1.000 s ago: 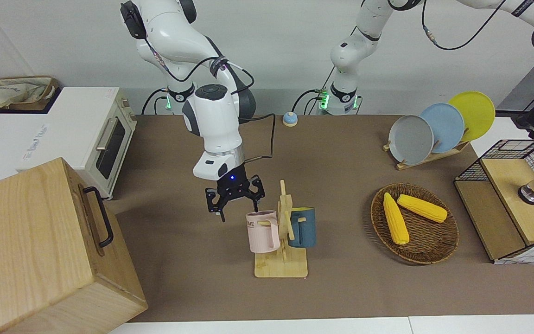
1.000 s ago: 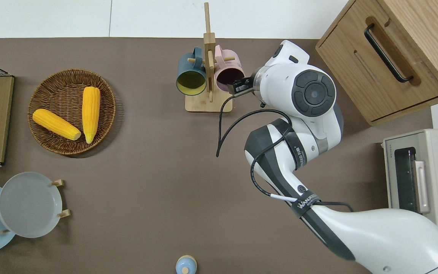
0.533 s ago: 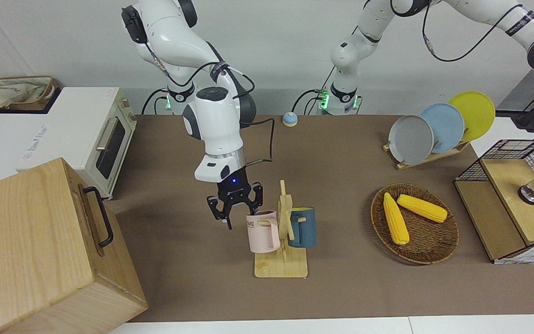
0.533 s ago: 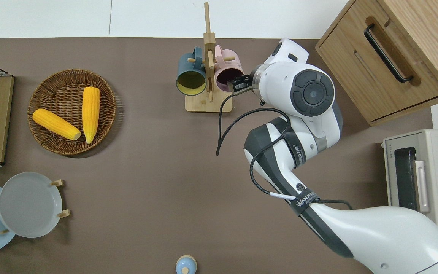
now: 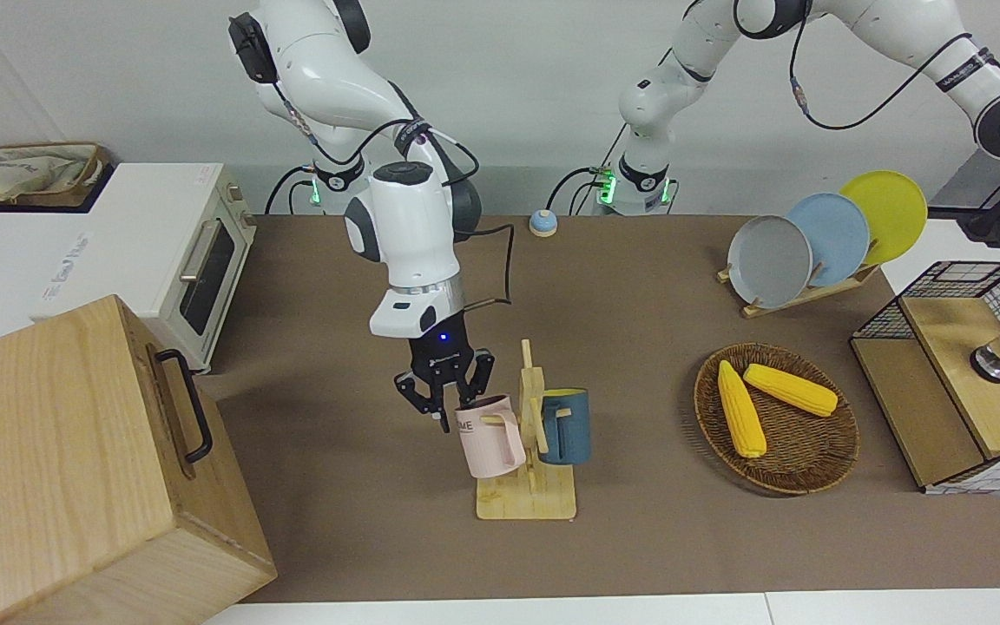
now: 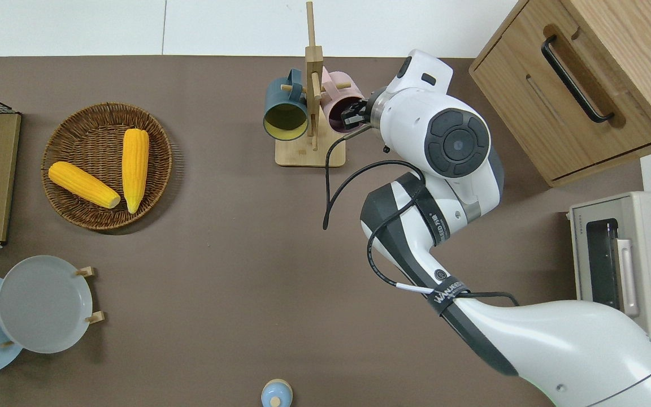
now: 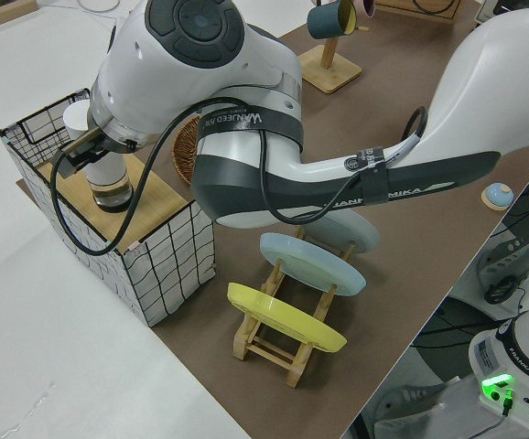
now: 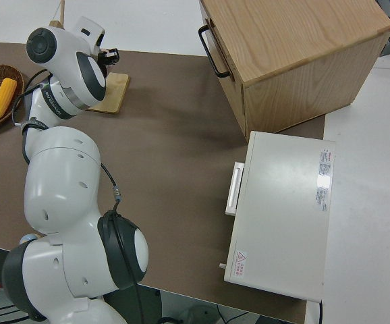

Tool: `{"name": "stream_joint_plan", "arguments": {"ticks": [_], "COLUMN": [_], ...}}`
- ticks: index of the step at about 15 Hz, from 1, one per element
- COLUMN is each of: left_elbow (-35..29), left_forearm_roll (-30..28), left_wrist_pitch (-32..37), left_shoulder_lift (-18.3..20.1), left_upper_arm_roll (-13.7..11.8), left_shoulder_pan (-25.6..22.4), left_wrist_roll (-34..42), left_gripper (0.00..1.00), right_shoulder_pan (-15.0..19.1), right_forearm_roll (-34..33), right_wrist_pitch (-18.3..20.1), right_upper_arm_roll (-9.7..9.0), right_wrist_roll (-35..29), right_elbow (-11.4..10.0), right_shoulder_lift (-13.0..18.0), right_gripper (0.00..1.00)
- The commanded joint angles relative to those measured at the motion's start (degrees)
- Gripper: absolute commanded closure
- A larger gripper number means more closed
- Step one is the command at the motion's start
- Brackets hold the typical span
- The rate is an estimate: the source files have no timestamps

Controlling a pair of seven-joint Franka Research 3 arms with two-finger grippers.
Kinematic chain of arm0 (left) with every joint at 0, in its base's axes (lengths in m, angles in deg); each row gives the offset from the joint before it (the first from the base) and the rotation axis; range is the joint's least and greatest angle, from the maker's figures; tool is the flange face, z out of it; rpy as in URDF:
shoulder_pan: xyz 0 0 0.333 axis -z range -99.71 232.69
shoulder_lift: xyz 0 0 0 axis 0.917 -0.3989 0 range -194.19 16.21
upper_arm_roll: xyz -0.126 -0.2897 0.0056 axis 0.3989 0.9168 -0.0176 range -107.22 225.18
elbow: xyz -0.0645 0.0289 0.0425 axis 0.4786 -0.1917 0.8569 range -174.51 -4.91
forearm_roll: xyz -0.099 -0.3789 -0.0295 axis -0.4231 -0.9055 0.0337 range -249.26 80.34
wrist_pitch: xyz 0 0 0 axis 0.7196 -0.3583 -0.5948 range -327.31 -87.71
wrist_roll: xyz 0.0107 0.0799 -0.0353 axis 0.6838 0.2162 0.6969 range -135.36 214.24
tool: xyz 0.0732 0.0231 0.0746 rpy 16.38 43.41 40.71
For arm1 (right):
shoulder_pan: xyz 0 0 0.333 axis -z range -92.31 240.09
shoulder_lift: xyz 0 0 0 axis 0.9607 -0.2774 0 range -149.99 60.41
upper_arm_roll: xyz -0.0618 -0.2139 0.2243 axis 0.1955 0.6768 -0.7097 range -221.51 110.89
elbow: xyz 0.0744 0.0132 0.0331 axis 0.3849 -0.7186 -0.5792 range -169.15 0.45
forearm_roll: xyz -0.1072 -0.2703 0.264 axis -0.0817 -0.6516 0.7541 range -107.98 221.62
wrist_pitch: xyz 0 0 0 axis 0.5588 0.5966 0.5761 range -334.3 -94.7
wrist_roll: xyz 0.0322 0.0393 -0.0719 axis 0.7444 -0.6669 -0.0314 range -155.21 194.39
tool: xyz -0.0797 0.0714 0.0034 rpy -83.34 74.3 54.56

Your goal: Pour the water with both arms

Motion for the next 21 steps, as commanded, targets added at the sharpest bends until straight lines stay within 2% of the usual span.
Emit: {"name": "stream_joint_plan", "arguments": {"ticks": [1, 2, 11, 15, 19, 21], "left_elbow": [-0.44, -0.35, -0.35, -0.35, -0.35, -0.35], "left_forearm_roll": [-1.91, -3.04, -6.22, -6.22, -6.13, -6.22], "left_wrist_pitch": [-1.78, -1.78, -2.83, -2.92, -3.01, -3.01], "left_shoulder_lift": [-0.36, -0.62, -2.47, -2.64, -2.64, -2.64], "left_upper_arm_roll": [1.13, 1.13, 1.13, 1.04, 1.04, 1.04], "left_shoulder_pan": [-0.01, -0.09, -0.53, -0.53, -0.53, -0.53], "left_wrist_roll": [1.23, 1.31, 4.57, 4.83, 4.83, 4.57], "left_gripper": [0.01, 0.01, 0.01, 0.02, 0.64, 0.82], "right_shoulder_pan": [-0.48, -0.49, 0.12, 0.39, 1.80, 3.20], "right_forearm_roll": [-0.93, -0.93, -1.54, -2.59, -3.04, -3.04], "right_wrist_pitch": [-1.02, -1.02, 0.03, 3.36, 7.93, 10.65], "right_upper_arm_roll": [-0.05, -0.05, 0.03, 0.56, 0.56, 0.56], "right_wrist_roll": [0.83, 0.83, 0.74, 0.92, 2.14, 3.03], "right_elbow": [2.10, 2.10, 2.01, 2.01, 1.66, 1.66], "right_shoulder_lift": [-1.45, -1.53, -0.92, 0.31, 2.42, 3.47], "right_gripper": [0.975, 1.000, 1.000, 1.000, 1.000, 1.000]}}
